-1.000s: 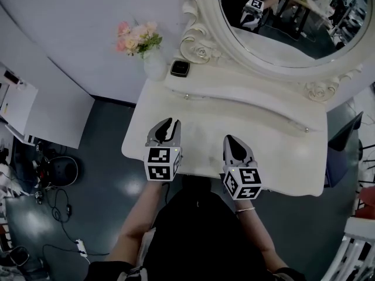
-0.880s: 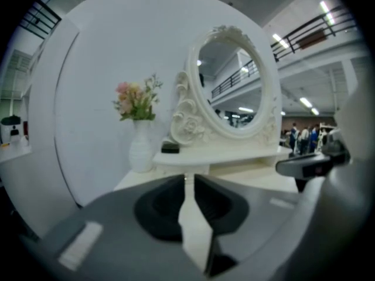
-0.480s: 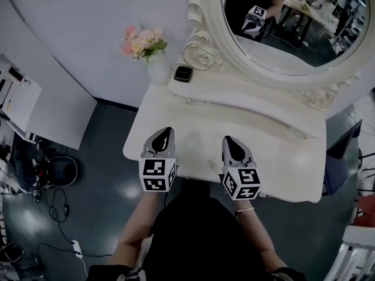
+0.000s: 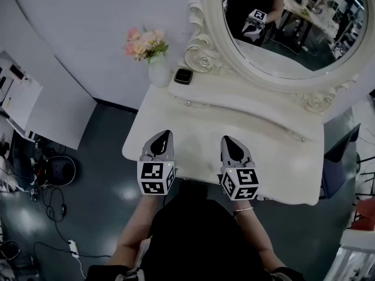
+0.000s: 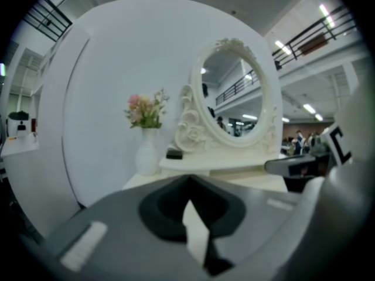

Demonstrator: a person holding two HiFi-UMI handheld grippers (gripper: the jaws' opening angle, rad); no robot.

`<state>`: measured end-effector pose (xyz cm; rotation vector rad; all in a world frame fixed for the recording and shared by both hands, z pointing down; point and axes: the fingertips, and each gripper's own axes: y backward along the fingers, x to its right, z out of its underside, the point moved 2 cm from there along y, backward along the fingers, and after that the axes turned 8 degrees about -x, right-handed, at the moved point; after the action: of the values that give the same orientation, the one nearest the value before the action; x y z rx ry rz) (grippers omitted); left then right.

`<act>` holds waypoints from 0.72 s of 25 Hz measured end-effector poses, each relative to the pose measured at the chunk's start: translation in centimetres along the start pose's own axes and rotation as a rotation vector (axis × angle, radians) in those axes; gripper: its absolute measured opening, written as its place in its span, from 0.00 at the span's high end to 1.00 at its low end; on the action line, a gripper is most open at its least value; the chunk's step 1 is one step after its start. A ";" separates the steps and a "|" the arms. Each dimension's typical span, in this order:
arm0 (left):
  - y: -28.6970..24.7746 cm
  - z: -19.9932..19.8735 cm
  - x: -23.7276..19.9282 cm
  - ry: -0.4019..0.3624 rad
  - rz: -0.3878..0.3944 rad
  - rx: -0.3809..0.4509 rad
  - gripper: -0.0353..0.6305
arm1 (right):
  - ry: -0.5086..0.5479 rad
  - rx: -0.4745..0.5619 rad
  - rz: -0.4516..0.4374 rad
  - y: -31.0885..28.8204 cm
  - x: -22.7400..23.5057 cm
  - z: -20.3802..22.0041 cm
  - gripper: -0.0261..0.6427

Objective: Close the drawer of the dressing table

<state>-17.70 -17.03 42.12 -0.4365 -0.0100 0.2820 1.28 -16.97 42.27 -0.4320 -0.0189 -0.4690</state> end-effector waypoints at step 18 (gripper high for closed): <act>0.1 0.1 -1.0 0.004 -0.001 0.005 0.94 | 0.018 0.011 -0.022 -1.1 -0.8 -0.3 0.96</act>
<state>-18.65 -17.16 42.20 -0.4324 -0.0051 0.2804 0.02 -17.58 42.35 -0.4176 -0.0091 -0.4937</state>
